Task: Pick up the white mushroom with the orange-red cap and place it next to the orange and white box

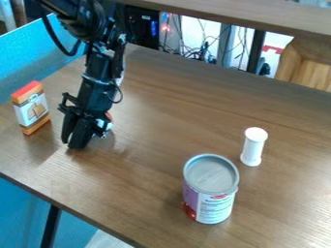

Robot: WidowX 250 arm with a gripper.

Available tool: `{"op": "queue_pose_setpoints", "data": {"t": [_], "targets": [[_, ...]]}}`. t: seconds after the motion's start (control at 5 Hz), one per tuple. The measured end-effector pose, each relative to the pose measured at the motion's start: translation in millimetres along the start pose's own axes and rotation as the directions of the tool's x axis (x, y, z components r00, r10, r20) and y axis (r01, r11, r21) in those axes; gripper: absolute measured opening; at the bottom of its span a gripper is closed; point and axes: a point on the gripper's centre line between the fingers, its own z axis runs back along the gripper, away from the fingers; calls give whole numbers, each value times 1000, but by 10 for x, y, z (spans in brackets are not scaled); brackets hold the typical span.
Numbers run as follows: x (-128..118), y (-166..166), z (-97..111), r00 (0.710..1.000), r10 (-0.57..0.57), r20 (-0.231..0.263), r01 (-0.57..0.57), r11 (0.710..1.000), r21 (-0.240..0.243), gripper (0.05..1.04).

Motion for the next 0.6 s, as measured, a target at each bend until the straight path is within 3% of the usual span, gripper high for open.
{"op": "queue_pose_setpoints", "data": {"t": [0.2, 0.4, 0.6], "targets": [[9, 1, 3, 1000, 1, -24, -1, 1000, -14, 281], [-15, -11, -1, 997, 78, -26, -78, 997, -14, 340], [-185, 10, 380, 971, 219, 92, -222, 975, 28, 635]]}}
